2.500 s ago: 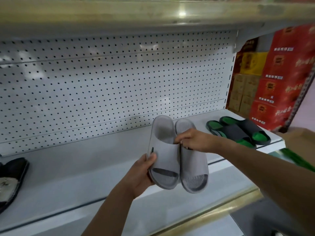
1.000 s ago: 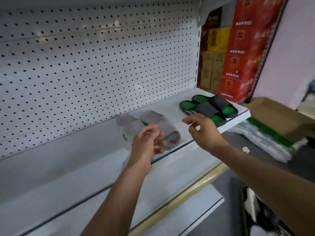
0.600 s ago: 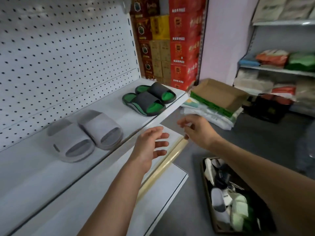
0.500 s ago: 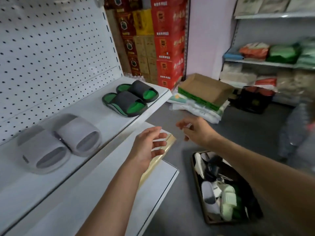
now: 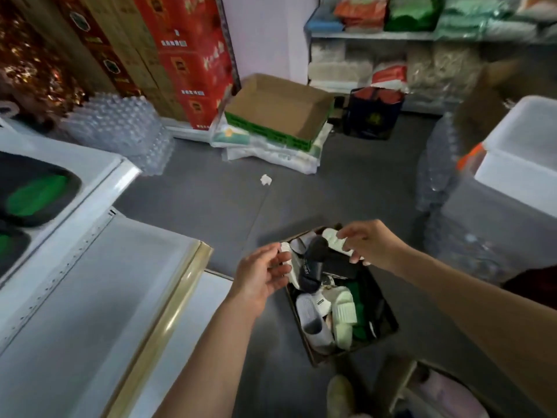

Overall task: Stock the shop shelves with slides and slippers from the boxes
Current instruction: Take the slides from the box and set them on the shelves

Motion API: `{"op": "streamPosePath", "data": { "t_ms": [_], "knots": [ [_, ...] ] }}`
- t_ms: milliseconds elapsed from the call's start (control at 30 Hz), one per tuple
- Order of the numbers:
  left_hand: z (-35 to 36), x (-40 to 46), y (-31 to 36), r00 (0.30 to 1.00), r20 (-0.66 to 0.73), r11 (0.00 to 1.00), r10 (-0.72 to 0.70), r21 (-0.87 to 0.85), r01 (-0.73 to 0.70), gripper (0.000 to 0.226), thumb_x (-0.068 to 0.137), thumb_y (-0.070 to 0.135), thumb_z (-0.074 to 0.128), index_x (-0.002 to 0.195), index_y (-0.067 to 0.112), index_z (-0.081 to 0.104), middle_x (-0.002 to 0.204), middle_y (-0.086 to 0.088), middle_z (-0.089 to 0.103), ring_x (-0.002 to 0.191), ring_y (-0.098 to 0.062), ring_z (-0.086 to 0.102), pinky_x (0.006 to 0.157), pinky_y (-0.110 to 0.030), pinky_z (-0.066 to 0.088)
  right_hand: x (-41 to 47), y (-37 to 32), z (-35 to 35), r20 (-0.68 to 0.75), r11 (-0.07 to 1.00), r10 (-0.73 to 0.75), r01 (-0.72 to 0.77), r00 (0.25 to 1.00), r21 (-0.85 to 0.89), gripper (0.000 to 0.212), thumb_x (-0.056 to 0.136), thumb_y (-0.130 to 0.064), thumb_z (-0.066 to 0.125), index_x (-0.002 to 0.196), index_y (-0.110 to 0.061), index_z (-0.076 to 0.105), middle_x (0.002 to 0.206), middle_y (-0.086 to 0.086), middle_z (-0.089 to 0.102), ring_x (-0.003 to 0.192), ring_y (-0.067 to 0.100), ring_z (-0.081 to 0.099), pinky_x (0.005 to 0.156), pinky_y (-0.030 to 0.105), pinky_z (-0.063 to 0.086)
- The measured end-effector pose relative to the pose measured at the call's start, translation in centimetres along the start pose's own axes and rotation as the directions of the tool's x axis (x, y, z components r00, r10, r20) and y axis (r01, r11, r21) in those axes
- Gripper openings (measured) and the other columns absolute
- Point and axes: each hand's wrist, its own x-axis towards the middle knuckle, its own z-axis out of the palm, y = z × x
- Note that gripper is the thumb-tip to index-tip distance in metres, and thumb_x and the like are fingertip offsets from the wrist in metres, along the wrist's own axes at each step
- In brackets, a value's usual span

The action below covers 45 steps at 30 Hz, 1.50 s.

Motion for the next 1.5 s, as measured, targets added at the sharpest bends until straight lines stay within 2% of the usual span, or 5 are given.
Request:
{"op": "streamPosePath", "data": {
  "t_ms": [300,667,1167,1300,1500],
  "knots": [
    [1.9,13.6,-5.3,0.973,-0.051,0.967,-0.224,0.112,0.228,0.013,0.096,0.019,0.057,0.106,0.016,0.065,0.086,-0.004,0.073,0.075,-0.019,0.064,0.064,-0.033,0.05,9.0,12.3,0.3,-0.054,0.889,0.429,-0.412,0.901,0.201,0.027,0.091,0.004,0.046,0.091,-0.015,0.066,0.074,0.007,0.066,0.051,0.02,0.058,0.037,0.019,0.039],
    [-0.8,34.5,-12.8,0.886,-0.163,0.855,-0.434,0.237,0.462,0.008,0.098,0.017,0.056,0.1,0.015,0.063,0.083,-0.005,0.069,0.07,-0.018,0.06,0.066,-0.031,0.048,19.0,24.9,10.3,0.028,0.643,0.685,-0.622,0.728,0.446,0.021,0.094,0.002,0.047,0.09,-0.009,0.064,0.073,0.015,0.061,0.056,0.025,0.054,0.043,0.023,0.039],
    [4.5,50.8,-29.1,0.863,-0.018,0.746,-0.504,0.495,0.446,0.008,0.098,0.022,0.056,0.103,0.021,0.062,0.089,-0.002,0.071,0.075,-0.017,0.063,0.067,-0.031,0.05,26.6,46.1,23.0,0.222,-0.047,0.945,-0.571,0.242,0.82,0.039,0.093,-0.013,0.054,0.13,0.0,0.05,0.08,0.005,0.048,0.068,0.022,0.049,0.092,0.052,0.05],
    [5.5,52.3,-33.3,0.854,0.023,0.727,-0.52,0.537,0.428,0.008,0.098,0.022,0.056,0.101,0.021,0.063,0.089,-0.002,0.072,0.075,-0.017,0.064,0.07,-0.03,0.05,26.9,50.3,26.3,0.275,-0.167,0.946,-0.469,0.173,0.867,0.043,0.092,-0.023,0.059,0.13,-0.006,0.049,0.107,0.009,0.052,0.101,0.03,0.055,0.086,0.047,0.047],
    [5.8,51.5,-36.0,0.838,0.024,0.705,-0.545,0.554,0.443,0.009,0.097,0.022,0.059,0.103,0.02,0.065,0.091,-0.002,0.073,0.079,-0.017,0.066,0.068,-0.031,0.051,27.0,51.1,28.0,0.34,-0.224,0.887,-0.353,0.313,0.908,0.031,0.088,-0.012,0.067,0.116,-0.007,0.056,0.112,0.015,0.06,0.093,0.026,0.059,0.064,0.035,0.051]
  ]
}}
